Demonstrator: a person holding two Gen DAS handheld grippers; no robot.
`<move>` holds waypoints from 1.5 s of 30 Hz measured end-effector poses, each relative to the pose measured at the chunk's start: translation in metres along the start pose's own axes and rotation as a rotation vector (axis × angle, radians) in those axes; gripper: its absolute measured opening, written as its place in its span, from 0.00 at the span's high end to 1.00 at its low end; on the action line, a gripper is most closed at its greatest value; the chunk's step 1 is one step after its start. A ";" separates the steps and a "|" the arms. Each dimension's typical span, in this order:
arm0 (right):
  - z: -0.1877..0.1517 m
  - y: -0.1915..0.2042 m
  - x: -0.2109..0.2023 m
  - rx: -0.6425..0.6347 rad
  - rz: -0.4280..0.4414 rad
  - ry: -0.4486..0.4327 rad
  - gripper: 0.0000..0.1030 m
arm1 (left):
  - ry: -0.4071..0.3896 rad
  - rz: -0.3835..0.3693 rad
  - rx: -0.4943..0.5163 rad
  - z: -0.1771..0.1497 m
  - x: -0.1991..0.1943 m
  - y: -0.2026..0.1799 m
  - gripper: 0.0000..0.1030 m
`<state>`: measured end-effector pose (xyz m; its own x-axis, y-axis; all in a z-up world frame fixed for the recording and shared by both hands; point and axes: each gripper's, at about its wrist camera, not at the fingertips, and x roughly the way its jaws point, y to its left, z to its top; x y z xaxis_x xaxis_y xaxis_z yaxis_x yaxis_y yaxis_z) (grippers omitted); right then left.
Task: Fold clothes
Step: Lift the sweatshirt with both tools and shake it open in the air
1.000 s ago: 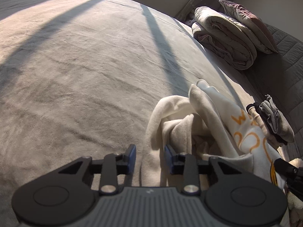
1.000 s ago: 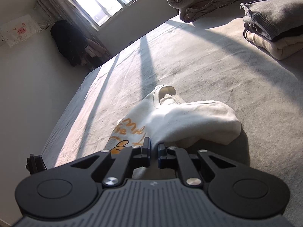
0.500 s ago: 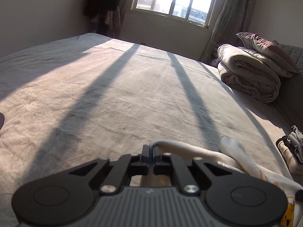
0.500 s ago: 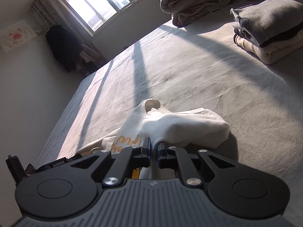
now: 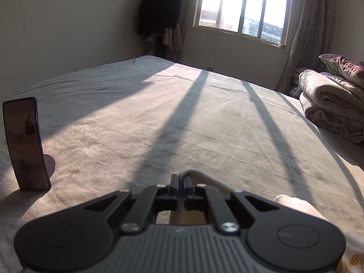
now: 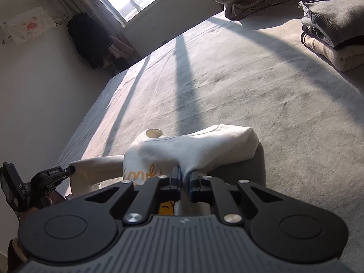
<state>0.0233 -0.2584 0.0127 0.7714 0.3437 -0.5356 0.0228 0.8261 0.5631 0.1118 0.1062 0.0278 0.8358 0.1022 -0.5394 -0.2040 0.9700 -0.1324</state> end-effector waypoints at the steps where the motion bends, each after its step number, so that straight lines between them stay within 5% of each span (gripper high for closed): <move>1: 0.000 0.001 0.000 -0.010 -0.006 0.000 0.91 | 0.015 -0.016 0.004 -0.001 0.000 -0.001 0.96; 5: 0.001 0.000 0.002 -0.018 -0.024 0.000 0.88 | 0.049 -0.058 0.045 -0.009 0.000 -0.009 0.91; 9: 0.004 -0.002 0.000 -0.011 -0.036 -0.016 0.84 | 0.052 -0.083 0.085 -0.014 -0.004 -0.015 0.74; 11: 0.005 0.004 -0.002 -0.047 -0.061 -0.033 0.75 | 0.050 -0.094 0.091 -0.014 -0.006 -0.017 0.68; 13: 0.005 0.013 -0.004 -0.097 -0.091 -0.067 0.43 | 0.052 -0.107 0.095 -0.014 -0.008 -0.019 0.62; 14: 0.005 0.018 -0.006 -0.127 -0.101 -0.089 0.41 | 0.056 -0.114 0.095 -0.015 -0.008 -0.020 0.61; 19: 0.001 0.051 -0.002 -0.310 -0.101 -0.147 0.41 | 0.078 -0.176 0.091 -0.018 -0.009 -0.026 0.59; 26: -0.027 0.089 0.042 -0.518 -0.051 -0.036 0.42 | 0.078 -0.211 0.084 -0.020 -0.013 -0.030 0.59; 29: -0.039 0.097 0.061 -0.602 -0.087 0.007 0.47 | 0.077 -0.227 0.078 -0.020 -0.015 -0.029 0.59; 31: -0.045 0.095 0.070 -0.659 -0.150 0.012 0.59 | 0.079 -0.254 0.070 -0.020 -0.016 -0.028 0.59; 34: -0.039 0.083 0.065 -0.556 -0.086 0.024 0.89 | 0.086 -0.297 0.055 -0.020 -0.017 -0.027 0.57; 36: -0.032 0.075 0.059 -0.458 -0.017 0.034 0.94 | 0.098 -0.326 0.038 -0.019 -0.017 -0.026 0.56; 45: -0.002 0.037 0.031 -0.012 0.285 0.077 0.91 | 0.212 -0.538 -0.200 -0.017 -0.005 -0.014 0.42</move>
